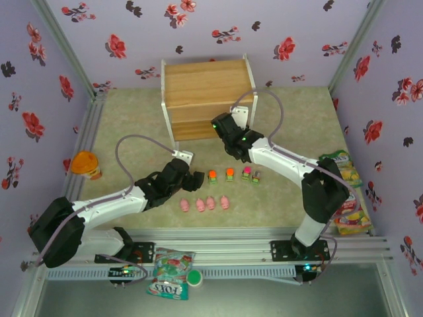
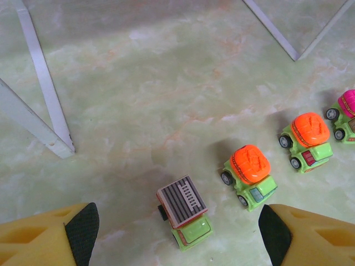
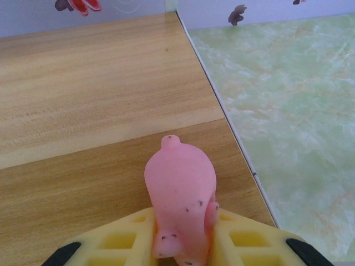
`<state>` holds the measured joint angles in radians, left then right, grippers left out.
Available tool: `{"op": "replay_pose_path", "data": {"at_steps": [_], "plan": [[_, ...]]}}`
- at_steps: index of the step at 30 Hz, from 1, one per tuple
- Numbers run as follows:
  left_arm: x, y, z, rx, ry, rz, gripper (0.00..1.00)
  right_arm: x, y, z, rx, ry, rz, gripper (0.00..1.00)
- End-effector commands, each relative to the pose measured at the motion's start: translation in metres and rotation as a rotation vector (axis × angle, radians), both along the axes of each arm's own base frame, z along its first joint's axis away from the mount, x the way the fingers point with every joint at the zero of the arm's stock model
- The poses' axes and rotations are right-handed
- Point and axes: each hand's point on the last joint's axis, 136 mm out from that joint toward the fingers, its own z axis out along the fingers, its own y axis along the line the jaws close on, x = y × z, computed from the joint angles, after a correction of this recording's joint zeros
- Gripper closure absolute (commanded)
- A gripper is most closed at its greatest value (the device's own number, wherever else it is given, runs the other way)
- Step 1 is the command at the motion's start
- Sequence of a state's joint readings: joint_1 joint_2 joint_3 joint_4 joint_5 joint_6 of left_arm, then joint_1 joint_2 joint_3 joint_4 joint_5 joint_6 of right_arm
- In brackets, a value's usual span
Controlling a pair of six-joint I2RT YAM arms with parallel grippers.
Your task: Place and organize the plastic toys onto the shelf
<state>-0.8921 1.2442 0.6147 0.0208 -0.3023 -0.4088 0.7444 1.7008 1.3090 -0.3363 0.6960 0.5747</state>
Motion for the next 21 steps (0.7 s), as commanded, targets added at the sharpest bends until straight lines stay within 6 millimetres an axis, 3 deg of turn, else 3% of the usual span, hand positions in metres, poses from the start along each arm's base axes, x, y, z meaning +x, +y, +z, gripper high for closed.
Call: {"op": "replay_pose_path", "data": {"at_steps": [1, 6, 21], "plan": [[0.0014, -0.0028, 0.0112, 0.004, -0.022, -0.014, 0.19, 0.0058, -0.0007, -0.0011, -0.014, 0.007, -0.006, 0.72], [0.0018, -0.0023, 0.0116, 0.007, -0.025, -0.014, 0.2, 0.0059, 0.0, -0.0012, -0.012, 0.011, -0.001, 0.67], [0.0016, -0.0023, 0.0127, 0.006, -0.025, -0.014, 0.2, 0.002, -0.0015, 0.0059, 0.0, 0.002, 0.001, 0.64]]}}
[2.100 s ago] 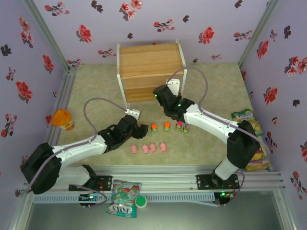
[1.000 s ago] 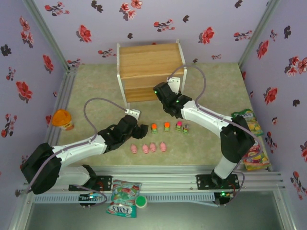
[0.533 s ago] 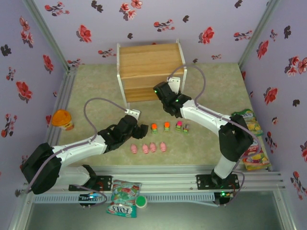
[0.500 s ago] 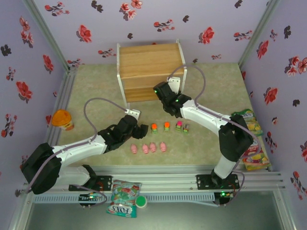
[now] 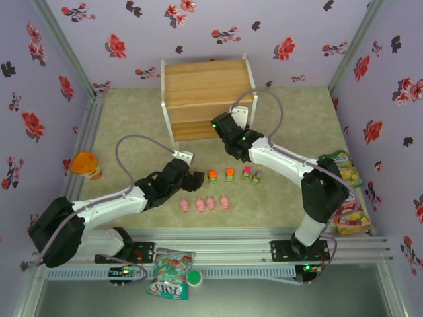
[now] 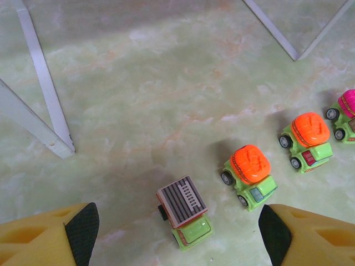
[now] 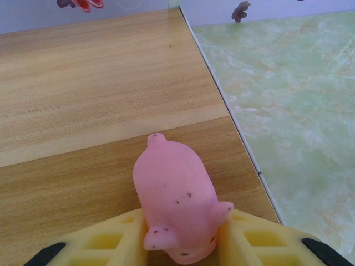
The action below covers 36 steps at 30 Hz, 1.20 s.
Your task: Place and organize the plastic toys onto the shelf
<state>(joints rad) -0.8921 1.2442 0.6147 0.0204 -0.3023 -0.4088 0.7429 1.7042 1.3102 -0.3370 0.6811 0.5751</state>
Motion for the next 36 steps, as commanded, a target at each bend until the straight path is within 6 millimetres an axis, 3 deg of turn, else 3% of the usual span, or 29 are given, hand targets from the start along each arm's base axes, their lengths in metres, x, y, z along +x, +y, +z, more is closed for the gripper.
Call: {"op": "replay_pose_path", "data": {"at_steps": [1, 20, 36], "plan": [[0.001, -0.002, 0.012, 0.006, -0.025, -0.014, 0.2, 0.001, -0.004, 0.009, -0.008, -0.01, -0.007, 0.63], [0.001, -0.001, 0.016, 0.005, -0.033, -0.013, 0.2, -0.008, -0.003, 0.024, -0.03, -0.04, -0.002, 0.57], [0.0, 0.001, 0.02, -0.004, -0.04, -0.013, 0.2, -0.033, 0.002, 0.042, -0.017, -0.057, 0.024, 0.53]]}}
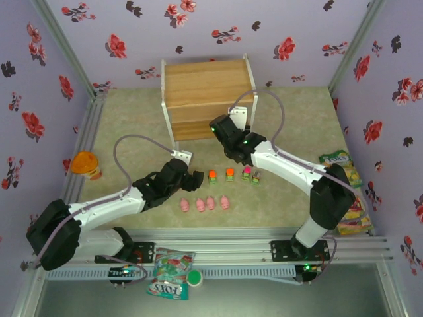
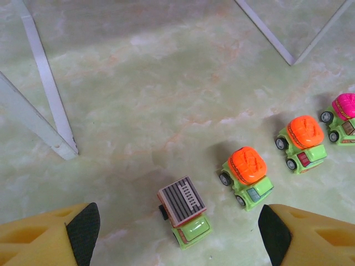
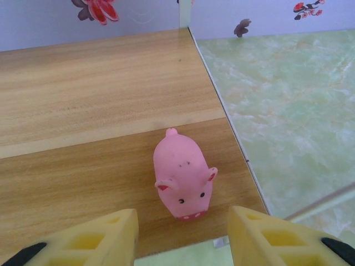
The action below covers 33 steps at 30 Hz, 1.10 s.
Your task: Place and organize the plastic toys onto the shelf
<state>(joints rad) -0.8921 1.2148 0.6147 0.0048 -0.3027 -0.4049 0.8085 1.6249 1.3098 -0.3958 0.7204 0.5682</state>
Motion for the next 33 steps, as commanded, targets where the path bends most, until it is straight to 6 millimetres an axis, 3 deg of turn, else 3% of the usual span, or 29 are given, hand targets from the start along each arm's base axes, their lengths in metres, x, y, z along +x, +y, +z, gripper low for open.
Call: {"op": "replay_pose_path", "data": {"at_steps": [1, 15, 23, 28, 33], "plan": [[0.001, -0.001, 0.013, 0.005, -0.028, -0.013, 0.2, -0.012, -0.007, 0.015, -0.003, -0.024, -0.017, 0.53], [-0.001, 0.003, 0.019, 0.001, -0.046, -0.011, 0.2, -0.088, 0.006, 0.0, 0.043, 0.002, 0.072, 0.53], [-0.003, 0.003, 0.019, -0.001, -0.049, -0.018, 0.17, -0.137, 0.016, -0.025, 0.022, 0.063, 0.152, 0.54], [-0.011, -0.019, 0.017, -0.041, -0.003, -0.122, 0.12, -0.162, 0.016, -0.045, 0.022, 0.092, 0.166, 0.54], [-0.026, -0.032, 0.03, -0.18, -0.034, -0.218, 0.08, -0.177, 0.01, -0.051, -0.005, 0.095, 0.161, 0.54]]}}
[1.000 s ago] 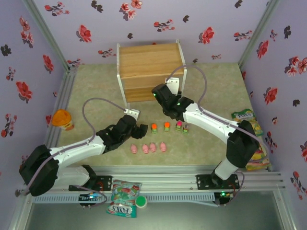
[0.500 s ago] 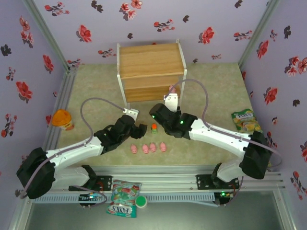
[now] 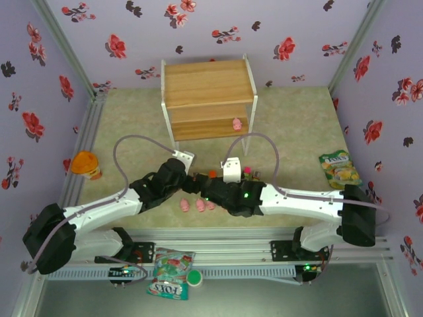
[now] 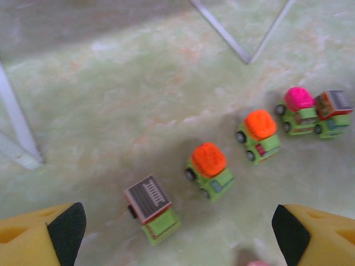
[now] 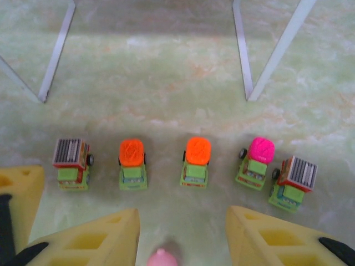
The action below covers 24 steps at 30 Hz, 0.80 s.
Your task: Place and organize the plastic toys onto the shelf
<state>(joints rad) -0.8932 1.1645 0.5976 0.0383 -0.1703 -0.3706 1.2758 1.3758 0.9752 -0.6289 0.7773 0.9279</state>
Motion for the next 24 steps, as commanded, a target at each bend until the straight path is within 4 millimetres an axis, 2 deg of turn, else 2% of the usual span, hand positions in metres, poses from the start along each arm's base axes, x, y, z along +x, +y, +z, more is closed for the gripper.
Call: {"op": "replay_pose_path", "data": {"at_steps": [1, 3, 8, 10, 14, 24], "plan": [[-0.014, -0.015, 0.02, -0.13, -0.045, -0.099, 0.08, -0.005, -0.016, 0.005, -0.001, -0.03, -0.058, 0.54], [-0.016, -0.013, 0.024, -0.156, -0.062, -0.099, 0.01, -0.009, -0.018, 0.002, -0.009, -0.024, -0.06, 0.54], [-0.009, -0.007, 0.026, -0.129, -0.066, -0.051, 0.0, -0.019, -0.019, -0.004, -0.014, -0.007, -0.056, 0.54], [-0.005, 0.002, 0.024, -0.099, -0.064, -0.002, 0.0, -0.022, -0.017, -0.007, -0.013, 0.003, -0.048, 0.54], [-0.008, 0.017, 0.015, -0.044, -0.048, 0.037, 0.0, -0.029, -0.014, -0.014, -0.002, 0.025, -0.028, 0.54], [-0.032, 0.042, -0.016, 0.051, 0.008, 0.058, 0.02, -0.044, -0.001, -0.048, 0.037, 0.101, 0.027, 0.56]]}}
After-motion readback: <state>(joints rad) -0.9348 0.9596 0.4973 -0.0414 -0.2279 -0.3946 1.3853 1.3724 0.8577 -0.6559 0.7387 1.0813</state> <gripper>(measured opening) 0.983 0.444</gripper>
